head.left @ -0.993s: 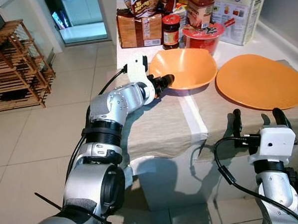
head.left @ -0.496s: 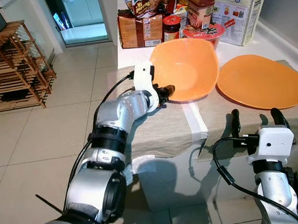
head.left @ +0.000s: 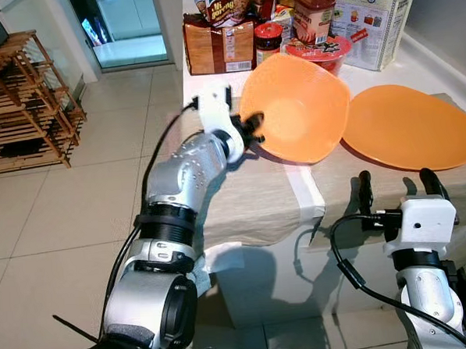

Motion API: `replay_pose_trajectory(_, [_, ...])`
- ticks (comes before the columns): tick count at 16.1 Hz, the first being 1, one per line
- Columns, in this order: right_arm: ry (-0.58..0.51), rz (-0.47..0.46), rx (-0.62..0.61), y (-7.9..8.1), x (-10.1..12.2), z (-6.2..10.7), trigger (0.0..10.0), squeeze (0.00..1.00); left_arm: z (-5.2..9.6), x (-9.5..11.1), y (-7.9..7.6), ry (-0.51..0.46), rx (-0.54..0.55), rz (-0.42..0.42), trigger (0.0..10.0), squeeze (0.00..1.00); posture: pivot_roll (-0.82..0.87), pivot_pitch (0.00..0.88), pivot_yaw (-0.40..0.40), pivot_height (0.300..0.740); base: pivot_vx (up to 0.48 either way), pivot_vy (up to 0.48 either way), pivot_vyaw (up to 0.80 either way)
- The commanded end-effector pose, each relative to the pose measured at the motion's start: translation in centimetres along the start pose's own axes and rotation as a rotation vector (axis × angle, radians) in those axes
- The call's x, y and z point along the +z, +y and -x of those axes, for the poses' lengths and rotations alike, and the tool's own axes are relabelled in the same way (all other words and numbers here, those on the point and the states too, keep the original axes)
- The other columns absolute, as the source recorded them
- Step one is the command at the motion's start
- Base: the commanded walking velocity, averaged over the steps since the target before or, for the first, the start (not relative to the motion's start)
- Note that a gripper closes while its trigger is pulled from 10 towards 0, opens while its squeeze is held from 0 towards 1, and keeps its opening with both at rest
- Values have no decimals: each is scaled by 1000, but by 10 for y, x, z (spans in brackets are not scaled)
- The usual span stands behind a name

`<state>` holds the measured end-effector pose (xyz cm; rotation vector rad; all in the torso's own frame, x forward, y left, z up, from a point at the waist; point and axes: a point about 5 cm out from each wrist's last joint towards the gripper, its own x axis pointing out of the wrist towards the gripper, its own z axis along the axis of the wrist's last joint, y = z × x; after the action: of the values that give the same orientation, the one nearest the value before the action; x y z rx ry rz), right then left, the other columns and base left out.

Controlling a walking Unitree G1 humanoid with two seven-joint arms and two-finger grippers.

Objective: Setting the table

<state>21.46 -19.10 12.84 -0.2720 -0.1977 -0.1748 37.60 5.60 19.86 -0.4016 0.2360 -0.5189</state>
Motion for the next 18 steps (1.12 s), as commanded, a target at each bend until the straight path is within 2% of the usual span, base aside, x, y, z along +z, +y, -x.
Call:
replay_pose_trajectory(1, [-7,-1,7,1,2,-1,10000,0,3,3,2,-34,3,4,0,141,-183,14,89,727,0,0,0])
replay_pose_trajectory(6, [-5,-4,24,3,0,-3,10000,0,10,-4,-4,-60,-55,-89,0,133,-179,0,85,727,0,0,0])
replay_pose_trajectory(9, [-4,-4,28,4,-1,-2,10000,0,15,-5,-4,-85,-68,-83,0,235,-177,0,85,727,0,0,0])
replay_pose_trajectory(11, [-2,-5,32,4,-1,-2,10000,0,16,-3,-8,-101,-83,-121,0,235,-177,0,84,727,0,0,0])
replay_pose_trajectory(12, [-1,-5,33,5,-1,-1,10000,0,17,0,-9,-125,-84,-137,0,267,-177,2,83,727,0,0,0])
replay_pose_trajectory(14, [-1,-5,33,5,-1,-1,10000,0,20,12,-8,-188,-61,-159,0,314,-177,2,83,727,0,0,0])
replay_pose_trajectory(17, [-8,-7,36,6,-1,-3,10000,0,38,51,-1,-407,15,-396,0,310,-165,2,79,727,0,0,0])
replay_pose_trajectory(18, [-9,-7,37,6,-1,-4,10000,0,40,54,1,-424,22,-378,0,318,-161,1,78,727,0,0,0])
